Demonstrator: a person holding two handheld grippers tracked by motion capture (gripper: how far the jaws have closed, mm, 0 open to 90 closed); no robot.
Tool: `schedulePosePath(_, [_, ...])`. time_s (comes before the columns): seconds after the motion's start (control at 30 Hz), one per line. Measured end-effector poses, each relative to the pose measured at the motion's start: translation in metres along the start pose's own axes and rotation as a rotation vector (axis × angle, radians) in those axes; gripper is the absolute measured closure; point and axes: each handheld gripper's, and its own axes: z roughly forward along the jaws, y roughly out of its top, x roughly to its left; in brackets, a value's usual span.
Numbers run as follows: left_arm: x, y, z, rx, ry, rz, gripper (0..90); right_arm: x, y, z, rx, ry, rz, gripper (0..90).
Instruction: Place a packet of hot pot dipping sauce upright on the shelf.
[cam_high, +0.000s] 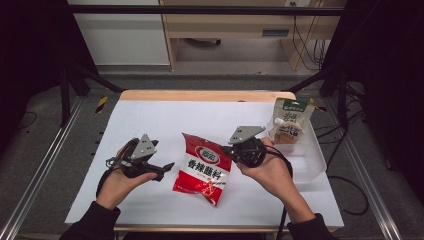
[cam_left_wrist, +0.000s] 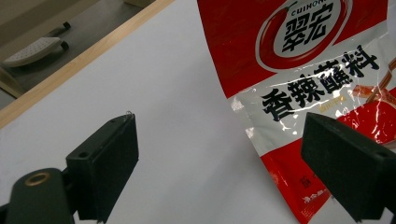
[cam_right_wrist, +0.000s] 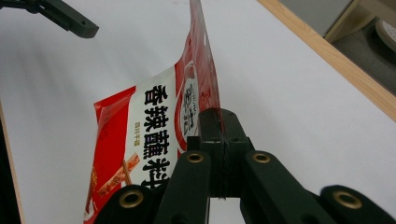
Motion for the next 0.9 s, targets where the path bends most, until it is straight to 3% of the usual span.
schedulePosePath(0.5, [0.008, 0.018, -0.011, -0.018, 0.009, 0.039, 16.0, 0.006, 0.02, 0.0, -0.018, 0.022, -0.061, 90.0])
schedulePosePath(0.9, [0.01, 0.03, -0.015, -0.036, -0.037, 0.067, 22.7, 0.011, 0.034, -0.008, -0.052, 0.053, -0.103, 90.0])
